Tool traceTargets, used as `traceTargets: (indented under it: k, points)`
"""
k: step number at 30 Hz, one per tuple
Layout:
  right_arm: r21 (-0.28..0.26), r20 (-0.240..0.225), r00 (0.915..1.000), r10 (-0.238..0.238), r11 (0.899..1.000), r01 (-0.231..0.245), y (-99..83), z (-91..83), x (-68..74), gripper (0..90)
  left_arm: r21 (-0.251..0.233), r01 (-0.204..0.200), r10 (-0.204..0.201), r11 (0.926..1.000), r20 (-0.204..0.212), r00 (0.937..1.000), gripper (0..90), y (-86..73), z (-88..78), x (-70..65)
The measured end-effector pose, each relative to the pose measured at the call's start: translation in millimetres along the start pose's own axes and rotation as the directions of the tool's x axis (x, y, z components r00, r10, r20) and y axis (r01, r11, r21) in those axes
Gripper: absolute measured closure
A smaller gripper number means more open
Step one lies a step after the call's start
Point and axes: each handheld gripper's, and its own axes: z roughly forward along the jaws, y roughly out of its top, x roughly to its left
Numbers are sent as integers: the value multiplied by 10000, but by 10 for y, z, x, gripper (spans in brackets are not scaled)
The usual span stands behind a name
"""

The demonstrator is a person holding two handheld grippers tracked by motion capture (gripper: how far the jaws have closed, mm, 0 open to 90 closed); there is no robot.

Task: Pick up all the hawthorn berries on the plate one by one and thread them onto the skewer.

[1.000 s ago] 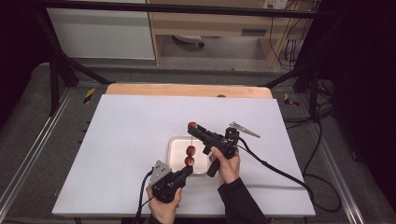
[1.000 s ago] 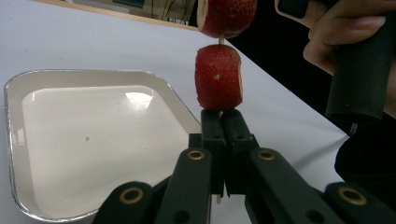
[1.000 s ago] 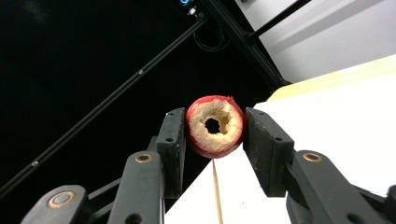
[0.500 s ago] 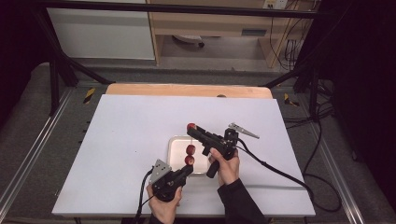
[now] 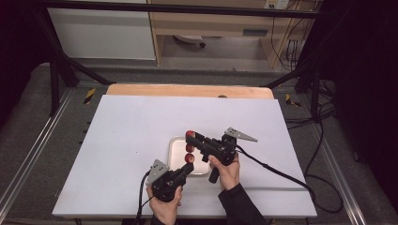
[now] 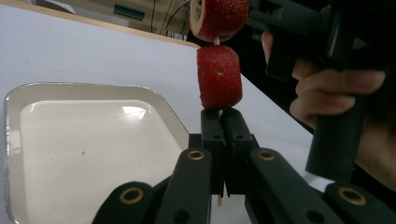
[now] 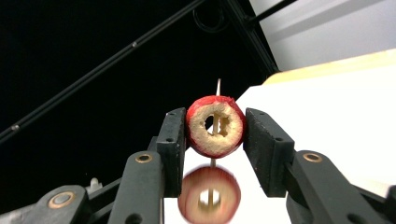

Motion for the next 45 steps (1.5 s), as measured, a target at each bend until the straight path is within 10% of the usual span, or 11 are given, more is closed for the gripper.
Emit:
traceTargets:
  k: [6, 14, 25, 33, 45]
  points:
    - [320, -7, 9999, -110, 9994, 111, -1, -7, -2, 595, 52, -196, 197, 9998, -87, 9998, 887, -17, -3, 16]
    - [529, 691, 9917, -1081, 9931, 1045, 135, -119, 13, 313, 341, -578, 587, 9977, -268, 9979, 887, -20, -59, 101]
    - [2736, 1781, 9371, -3003, 9299, 2460, 130, -381, -210, 85, 818, -937, 975, 9922, -435, 9943, 886, 30, -181, 289]
    - [3818, 1971, 9133, -3563, 8859, 2633, 55, -612, -383, 24, 1185, -1339, 1399, 9839, -444, 9892, 886, 107, -249, 424]
    - [4274, 2152, 9009, -3770, 8658, 2602, -40, -989, -555, 11, 2056, -1629, 1734, 9650, -341, 9843, 886, 245, -216, 469]
